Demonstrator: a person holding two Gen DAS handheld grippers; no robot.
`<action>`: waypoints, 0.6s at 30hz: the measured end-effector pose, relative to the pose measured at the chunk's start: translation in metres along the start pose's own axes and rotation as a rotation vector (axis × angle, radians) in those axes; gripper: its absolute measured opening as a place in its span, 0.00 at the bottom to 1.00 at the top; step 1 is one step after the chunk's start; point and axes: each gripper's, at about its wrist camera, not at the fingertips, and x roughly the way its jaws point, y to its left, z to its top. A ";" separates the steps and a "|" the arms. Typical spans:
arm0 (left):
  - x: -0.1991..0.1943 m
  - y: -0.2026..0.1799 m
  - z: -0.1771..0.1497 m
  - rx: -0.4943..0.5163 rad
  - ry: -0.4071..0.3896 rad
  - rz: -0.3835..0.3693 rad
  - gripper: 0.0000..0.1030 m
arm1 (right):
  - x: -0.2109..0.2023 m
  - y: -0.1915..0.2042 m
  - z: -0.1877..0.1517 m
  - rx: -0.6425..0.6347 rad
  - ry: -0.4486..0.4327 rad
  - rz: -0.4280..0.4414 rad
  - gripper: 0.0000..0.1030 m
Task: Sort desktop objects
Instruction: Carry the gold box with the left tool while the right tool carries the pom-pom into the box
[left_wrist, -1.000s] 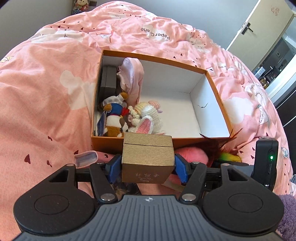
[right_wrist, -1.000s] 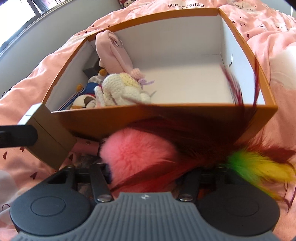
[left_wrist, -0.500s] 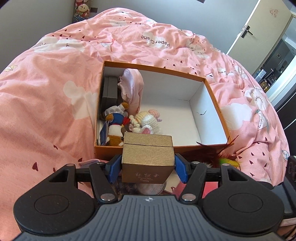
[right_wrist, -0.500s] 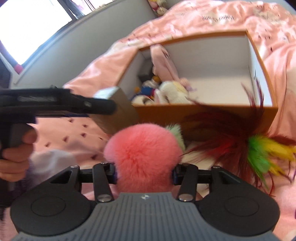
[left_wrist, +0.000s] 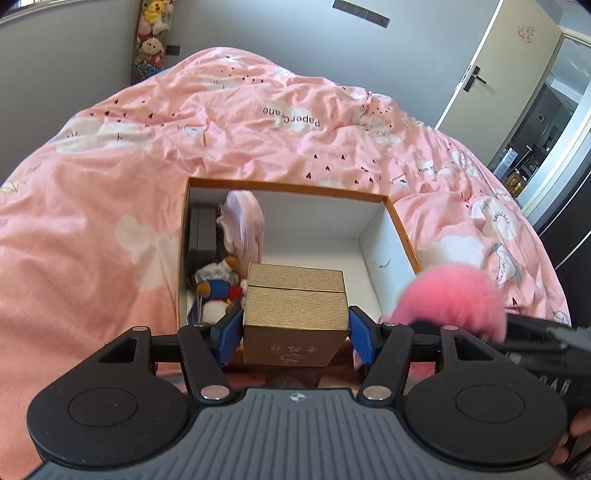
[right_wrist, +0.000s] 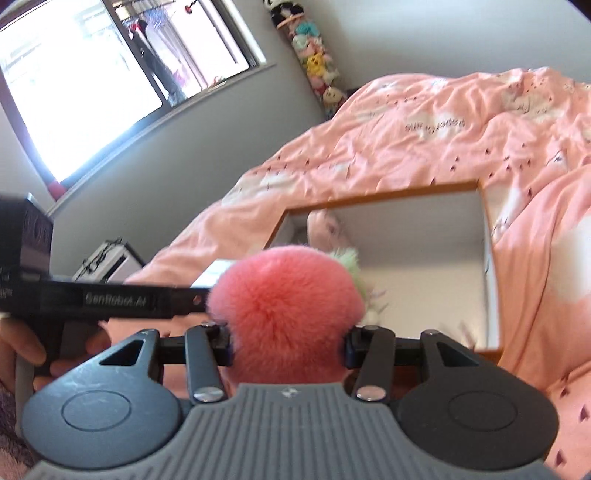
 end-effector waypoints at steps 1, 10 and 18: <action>0.000 0.000 0.003 0.001 -0.009 0.002 0.68 | -0.001 -0.004 0.007 0.005 -0.019 -0.008 0.49; 0.006 0.006 0.023 -0.016 -0.054 0.018 0.68 | 0.026 -0.039 0.046 0.030 0.001 -0.130 0.49; 0.020 0.021 0.021 -0.053 -0.024 0.016 0.68 | 0.114 -0.062 0.016 0.053 0.270 -0.174 0.49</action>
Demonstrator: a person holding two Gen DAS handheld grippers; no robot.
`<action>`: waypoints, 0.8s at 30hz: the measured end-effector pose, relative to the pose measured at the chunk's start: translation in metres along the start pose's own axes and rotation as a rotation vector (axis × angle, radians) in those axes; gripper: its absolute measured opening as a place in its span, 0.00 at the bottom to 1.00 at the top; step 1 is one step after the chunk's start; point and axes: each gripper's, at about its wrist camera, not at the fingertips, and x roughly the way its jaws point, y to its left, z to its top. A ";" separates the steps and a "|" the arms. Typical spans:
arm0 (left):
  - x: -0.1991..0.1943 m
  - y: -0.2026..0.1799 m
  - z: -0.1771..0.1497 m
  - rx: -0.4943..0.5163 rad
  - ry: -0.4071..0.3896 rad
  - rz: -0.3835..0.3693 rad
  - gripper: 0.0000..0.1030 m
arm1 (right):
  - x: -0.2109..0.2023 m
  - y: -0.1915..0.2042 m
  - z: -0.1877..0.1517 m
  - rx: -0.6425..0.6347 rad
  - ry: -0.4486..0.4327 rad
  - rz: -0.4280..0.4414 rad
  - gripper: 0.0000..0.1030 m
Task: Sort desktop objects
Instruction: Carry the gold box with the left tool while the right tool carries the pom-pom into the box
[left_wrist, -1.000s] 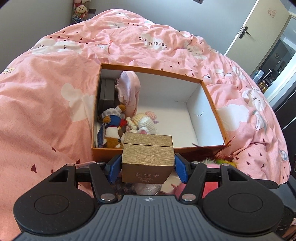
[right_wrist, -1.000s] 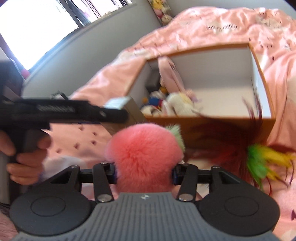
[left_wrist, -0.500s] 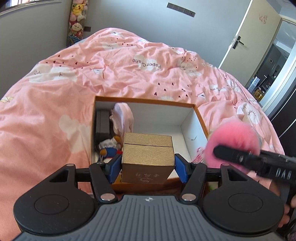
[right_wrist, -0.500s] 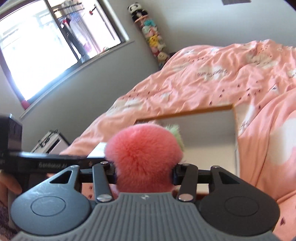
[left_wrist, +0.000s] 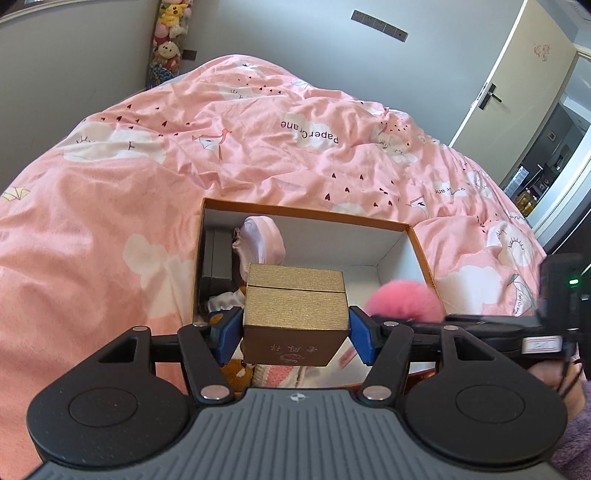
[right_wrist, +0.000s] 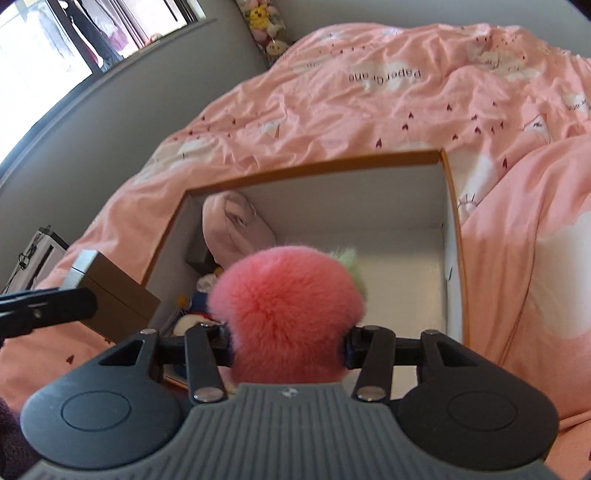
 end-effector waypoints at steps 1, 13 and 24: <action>0.001 0.001 0.000 -0.004 0.003 -0.002 0.68 | 0.008 0.000 -0.001 -0.001 0.025 -0.009 0.49; 0.026 0.006 0.004 0.000 0.050 0.000 0.68 | 0.028 -0.008 -0.007 0.001 0.141 -0.010 0.59; 0.043 0.000 0.012 0.019 0.084 -0.001 0.68 | 0.017 -0.015 0.004 0.034 0.139 0.092 0.64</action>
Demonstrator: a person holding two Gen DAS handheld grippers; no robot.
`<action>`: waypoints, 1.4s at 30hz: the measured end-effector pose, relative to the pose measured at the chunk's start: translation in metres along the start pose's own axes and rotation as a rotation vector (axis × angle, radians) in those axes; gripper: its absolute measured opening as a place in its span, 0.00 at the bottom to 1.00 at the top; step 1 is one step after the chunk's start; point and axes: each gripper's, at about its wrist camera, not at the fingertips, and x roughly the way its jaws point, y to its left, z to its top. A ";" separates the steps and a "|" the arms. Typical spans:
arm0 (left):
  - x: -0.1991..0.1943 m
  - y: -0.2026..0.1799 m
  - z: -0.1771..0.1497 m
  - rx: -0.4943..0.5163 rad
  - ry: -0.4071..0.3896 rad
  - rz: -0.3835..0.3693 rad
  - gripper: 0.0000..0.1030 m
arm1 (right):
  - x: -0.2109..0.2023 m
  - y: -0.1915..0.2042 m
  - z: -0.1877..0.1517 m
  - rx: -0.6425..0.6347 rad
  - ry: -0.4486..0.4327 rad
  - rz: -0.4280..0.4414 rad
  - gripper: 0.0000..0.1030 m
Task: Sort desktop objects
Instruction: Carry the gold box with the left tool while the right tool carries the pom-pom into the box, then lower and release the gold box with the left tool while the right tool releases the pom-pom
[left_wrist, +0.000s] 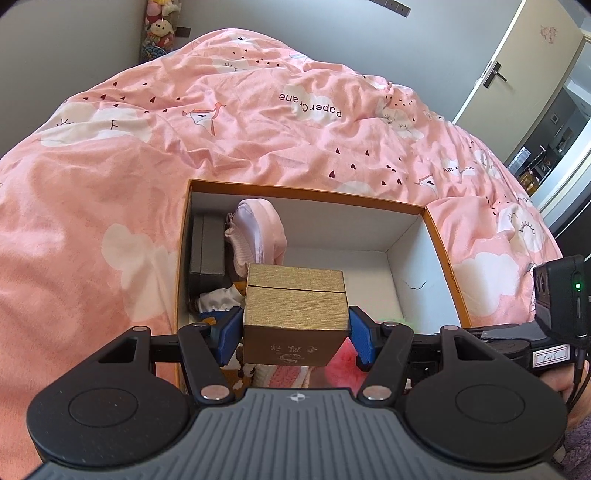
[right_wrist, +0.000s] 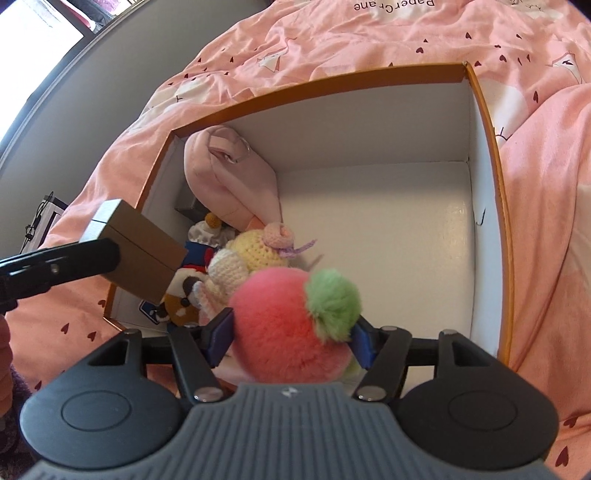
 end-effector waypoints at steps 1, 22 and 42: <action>0.001 -0.001 0.001 0.004 0.002 0.000 0.68 | -0.003 0.000 0.001 0.000 -0.007 0.007 0.64; 0.018 -0.003 0.008 0.009 0.044 0.015 0.68 | 0.018 -0.006 0.005 -0.007 0.095 0.096 0.35; 0.054 -0.036 0.034 0.096 0.035 -0.077 0.68 | 0.006 -0.009 0.025 -0.089 -0.042 -0.054 0.25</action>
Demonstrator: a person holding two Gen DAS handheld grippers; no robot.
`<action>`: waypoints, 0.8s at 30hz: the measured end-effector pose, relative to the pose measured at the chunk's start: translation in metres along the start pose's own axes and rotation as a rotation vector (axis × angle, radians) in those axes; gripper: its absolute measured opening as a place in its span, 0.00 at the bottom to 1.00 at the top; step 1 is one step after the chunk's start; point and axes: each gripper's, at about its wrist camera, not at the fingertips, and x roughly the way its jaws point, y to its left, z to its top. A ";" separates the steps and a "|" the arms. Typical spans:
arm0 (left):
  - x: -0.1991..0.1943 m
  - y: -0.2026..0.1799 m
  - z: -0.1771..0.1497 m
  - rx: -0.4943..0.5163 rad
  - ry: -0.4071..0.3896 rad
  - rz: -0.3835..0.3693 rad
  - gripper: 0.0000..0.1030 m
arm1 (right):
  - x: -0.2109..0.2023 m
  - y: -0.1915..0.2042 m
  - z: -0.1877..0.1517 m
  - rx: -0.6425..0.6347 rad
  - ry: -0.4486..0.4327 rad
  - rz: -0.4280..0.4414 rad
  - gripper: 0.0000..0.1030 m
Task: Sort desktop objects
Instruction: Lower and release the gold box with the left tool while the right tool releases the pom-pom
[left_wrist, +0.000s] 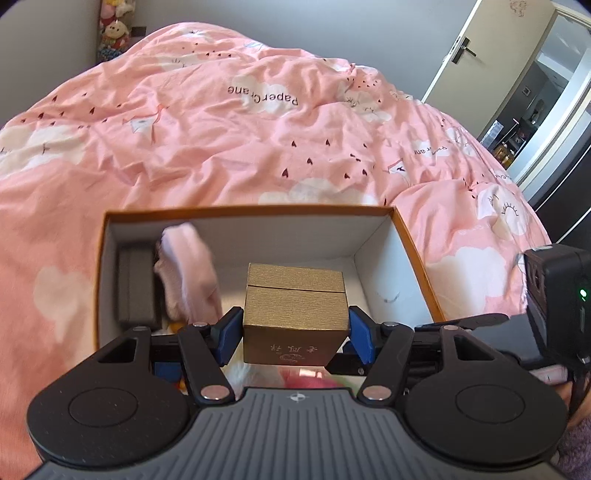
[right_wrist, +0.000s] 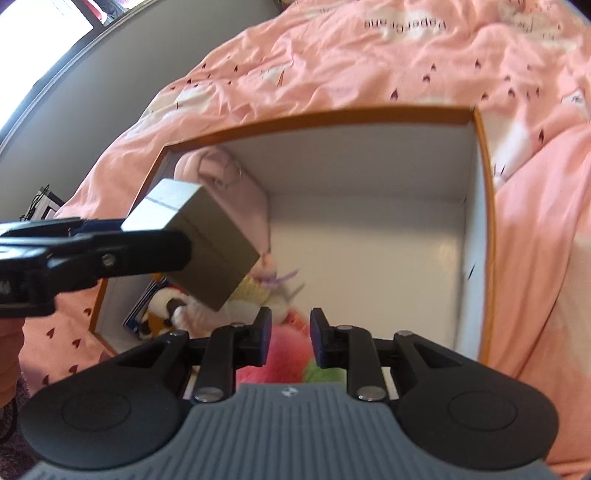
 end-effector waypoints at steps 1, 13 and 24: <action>0.006 0.000 0.004 -0.004 0.002 0.001 0.68 | 0.001 -0.001 0.003 -0.004 -0.012 -0.011 0.25; 0.065 0.011 0.026 -0.024 0.037 0.081 0.68 | 0.037 -0.001 0.034 -0.072 -0.011 -0.057 0.25; 0.084 -0.004 0.026 0.087 0.061 0.174 0.69 | 0.061 0.000 0.042 -0.041 0.022 -0.047 0.25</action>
